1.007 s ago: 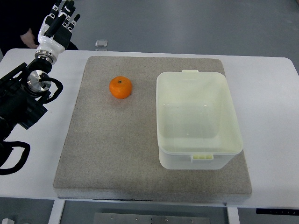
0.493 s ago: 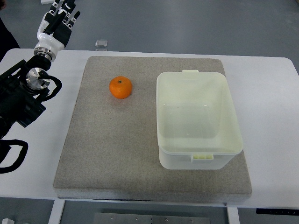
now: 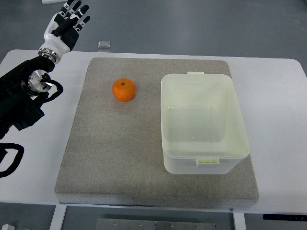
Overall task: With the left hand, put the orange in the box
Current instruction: 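Swing the left hand over the mat toward the orange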
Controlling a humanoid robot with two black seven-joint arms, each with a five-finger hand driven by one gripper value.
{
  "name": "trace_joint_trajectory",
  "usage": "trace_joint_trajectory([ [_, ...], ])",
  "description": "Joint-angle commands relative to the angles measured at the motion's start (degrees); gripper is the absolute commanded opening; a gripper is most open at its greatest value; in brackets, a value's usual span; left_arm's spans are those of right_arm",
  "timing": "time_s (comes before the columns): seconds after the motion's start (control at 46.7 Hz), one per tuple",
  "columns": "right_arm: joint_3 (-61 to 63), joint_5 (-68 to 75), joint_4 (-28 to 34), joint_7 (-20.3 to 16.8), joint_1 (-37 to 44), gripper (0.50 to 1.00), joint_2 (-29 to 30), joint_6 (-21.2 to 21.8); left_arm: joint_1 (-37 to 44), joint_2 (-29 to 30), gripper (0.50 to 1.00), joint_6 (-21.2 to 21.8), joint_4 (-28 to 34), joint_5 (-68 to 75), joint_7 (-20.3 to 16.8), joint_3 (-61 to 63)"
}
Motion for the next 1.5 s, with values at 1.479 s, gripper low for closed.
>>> trace_joint_trajectory([
  [1.479,0.0,0.0,0.0,0.0,0.06,0.932,0.0,0.0,-15.02,10.74,0.984,10.18,-19.43,84.8,-14.97,35.19],
])
